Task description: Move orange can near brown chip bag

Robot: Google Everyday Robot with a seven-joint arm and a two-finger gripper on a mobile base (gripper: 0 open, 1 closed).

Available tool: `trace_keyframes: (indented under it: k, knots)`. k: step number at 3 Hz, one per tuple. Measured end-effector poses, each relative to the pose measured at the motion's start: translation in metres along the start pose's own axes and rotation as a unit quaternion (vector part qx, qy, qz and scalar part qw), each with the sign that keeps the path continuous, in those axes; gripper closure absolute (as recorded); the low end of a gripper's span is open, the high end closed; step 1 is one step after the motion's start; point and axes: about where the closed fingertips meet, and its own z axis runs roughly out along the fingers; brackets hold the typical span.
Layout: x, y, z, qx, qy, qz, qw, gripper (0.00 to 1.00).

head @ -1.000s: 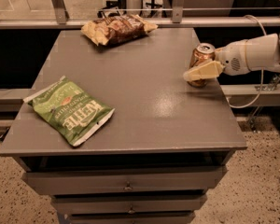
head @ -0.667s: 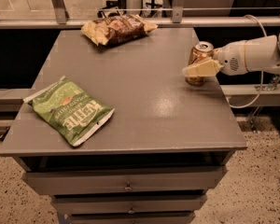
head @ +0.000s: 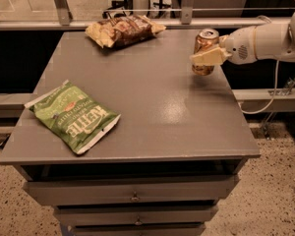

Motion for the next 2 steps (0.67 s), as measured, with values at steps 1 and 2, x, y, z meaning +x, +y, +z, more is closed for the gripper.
trace_keyframes:
  k: [1,2]
  knots:
    - [-0.0038,0.0005,0.0002,-0.002,-0.002,-0.003,1.0,1.0]
    - [-0.0031,0.0021,0.0075,-0.006,-0.003,-0.004,1.0,1.0]
